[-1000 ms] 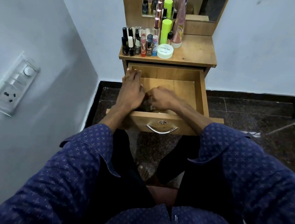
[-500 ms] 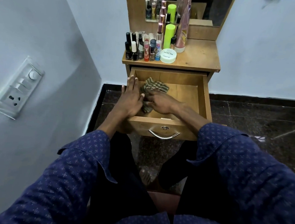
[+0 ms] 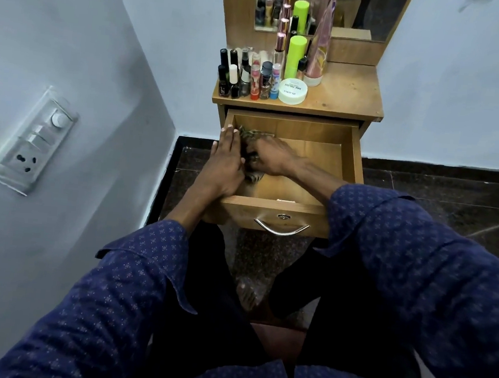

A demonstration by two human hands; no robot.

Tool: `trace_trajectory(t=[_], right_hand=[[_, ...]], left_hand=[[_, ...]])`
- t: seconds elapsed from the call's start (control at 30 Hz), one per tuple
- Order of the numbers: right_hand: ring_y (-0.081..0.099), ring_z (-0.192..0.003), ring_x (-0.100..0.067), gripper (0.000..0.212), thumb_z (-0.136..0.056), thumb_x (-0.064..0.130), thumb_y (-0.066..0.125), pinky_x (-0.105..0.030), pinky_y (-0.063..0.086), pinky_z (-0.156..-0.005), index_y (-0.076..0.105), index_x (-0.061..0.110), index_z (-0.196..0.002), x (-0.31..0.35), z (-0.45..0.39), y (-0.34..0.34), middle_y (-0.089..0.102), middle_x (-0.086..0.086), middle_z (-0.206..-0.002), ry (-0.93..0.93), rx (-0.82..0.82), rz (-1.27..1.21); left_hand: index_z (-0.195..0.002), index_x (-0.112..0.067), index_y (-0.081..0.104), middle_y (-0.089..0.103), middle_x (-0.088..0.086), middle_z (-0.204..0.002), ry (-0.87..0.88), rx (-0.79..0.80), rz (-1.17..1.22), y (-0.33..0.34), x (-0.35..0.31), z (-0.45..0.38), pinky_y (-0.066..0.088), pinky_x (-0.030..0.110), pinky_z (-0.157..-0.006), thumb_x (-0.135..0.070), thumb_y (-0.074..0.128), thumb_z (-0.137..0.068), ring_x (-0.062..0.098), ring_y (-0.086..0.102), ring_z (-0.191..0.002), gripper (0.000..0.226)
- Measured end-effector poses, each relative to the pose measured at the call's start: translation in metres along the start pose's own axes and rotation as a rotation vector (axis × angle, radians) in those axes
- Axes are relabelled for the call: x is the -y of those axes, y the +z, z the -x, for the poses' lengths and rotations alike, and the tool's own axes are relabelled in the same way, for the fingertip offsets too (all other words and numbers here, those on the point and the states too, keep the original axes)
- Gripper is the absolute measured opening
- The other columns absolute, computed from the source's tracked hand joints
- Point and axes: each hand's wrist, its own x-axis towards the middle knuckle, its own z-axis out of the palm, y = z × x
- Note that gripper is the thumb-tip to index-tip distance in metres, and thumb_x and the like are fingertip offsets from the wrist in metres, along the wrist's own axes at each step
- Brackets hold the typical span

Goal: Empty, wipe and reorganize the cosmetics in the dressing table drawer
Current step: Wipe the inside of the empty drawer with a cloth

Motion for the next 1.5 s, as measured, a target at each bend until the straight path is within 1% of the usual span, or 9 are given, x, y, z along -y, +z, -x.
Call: trace_trajectory(t=[0.27,0.53,0.77,0.87,0.97,1.07,1.17,1.33,1.5], right_hand=[[0.062,-0.11,-0.027,0.018,-0.091,0.011,0.072,-0.042,0.047,-0.098,0.081,0.015,-0.106,0.002,0.029,0.011,0.075,-0.006,-0.111,-0.395,0.286,-0.025],[0.038,-0.149,-0.027,0.06,-0.097,0.032,0.071,-0.05,0.032,-0.123,0.049,0.027,-0.153,-0.041,0.013,-0.004,0.044,-0.002,-0.162,-0.032,0.083,0.077],[0.045,-0.14,-0.024,0.028,-0.094,0.009,0.068,-0.031,0.031,-0.115,0.079,0.017,-0.119,-0.02,0.061,0.006,0.061,0.002,-0.148,-0.408,0.292,0.053],[0.045,-0.14,-0.016,0.035,-0.089,0.028,0.071,-0.04,0.033,-0.121,0.074,0.036,-0.123,-0.055,0.06,-0.001,0.058,0.008,-0.15,-0.247,0.276,0.052],[0.061,-0.124,-0.023,0.056,-0.079,0.051,0.068,-0.049,0.054,-0.102,0.067,0.033,-0.131,-0.122,0.04,-0.004,0.064,0.002,-0.142,0.047,0.143,0.023],[0.067,-0.107,-0.023,0.043,-0.094,0.026,0.072,-0.04,0.059,-0.087,0.066,0.026,-0.137,-0.074,0.044,-0.026,0.069,-0.005,-0.13,0.214,0.117,0.125],[0.068,-0.104,-0.027,0.033,-0.1,0.025,0.062,-0.034,0.055,-0.087,0.066,0.02,-0.132,-0.011,0.033,-0.01,0.071,-0.01,-0.128,0.148,0.064,0.179],[0.054,-0.136,-0.029,0.038,-0.106,0.029,0.052,-0.043,0.048,-0.104,0.057,0.016,-0.141,0.024,0.01,0.005,0.055,-0.011,-0.152,0.033,0.02,0.18],[0.009,-0.161,-0.027,0.063,-0.111,0.04,0.039,-0.055,0.03,-0.122,0.011,0.031,-0.167,-0.027,0.029,0.002,0.001,0.004,-0.175,0.091,0.145,0.271]], left_hand=[[-0.165,-0.001,0.001,-0.012,0.015,-0.174,-0.019,-0.03,0.025,0.003,-0.001,0.002,-0.002,0.042,-0.132,-0.024,0.033,-0.113,0.027,-0.011,-0.161,0.065],[-0.165,0.0,-0.004,-0.014,0.017,-0.173,-0.02,-0.002,-0.022,0.0,0.0,0.003,-0.005,0.042,-0.131,-0.024,0.033,-0.112,0.028,-0.013,-0.161,0.069],[-0.164,-0.002,-0.008,-0.018,0.016,-0.172,-0.04,0.02,-0.04,0.002,0.0,0.006,-0.009,0.039,-0.128,-0.027,0.034,-0.112,0.027,-0.017,-0.16,0.071],[-0.164,-0.001,-0.008,-0.019,0.016,-0.172,-0.025,0.022,-0.053,0.003,0.001,0.005,-0.009,0.039,-0.127,-0.028,0.034,-0.112,0.028,-0.017,-0.16,0.072],[-0.164,-0.001,-0.009,-0.02,0.017,-0.172,-0.027,0.039,-0.07,0.003,-0.002,0.002,-0.008,0.041,-0.128,-0.027,0.034,-0.112,0.029,-0.018,-0.16,0.072],[-0.164,-0.001,-0.009,-0.021,0.017,-0.171,-0.032,0.054,-0.071,0.004,-0.004,0.004,-0.009,0.043,-0.129,-0.027,0.034,-0.112,0.03,-0.019,-0.159,0.072],[-0.164,0.0,-0.009,-0.02,0.018,-0.171,-0.037,0.056,-0.07,0.001,-0.004,0.003,-0.007,0.045,-0.13,-0.027,0.034,-0.112,0.03,-0.018,-0.16,0.073],[-0.164,0.001,-0.008,-0.018,0.018,-0.172,-0.047,0.045,-0.077,0.0,0.003,0.004,-0.007,0.042,-0.13,-0.023,0.034,-0.112,0.029,-0.016,-0.16,0.071],[-0.164,0.001,-0.008,-0.018,0.019,-0.172,-0.022,0.04,-0.074,-0.001,-0.002,0.0,-0.007,0.04,-0.129,-0.023,0.034,-0.112,0.029,-0.016,-0.16,0.071]])
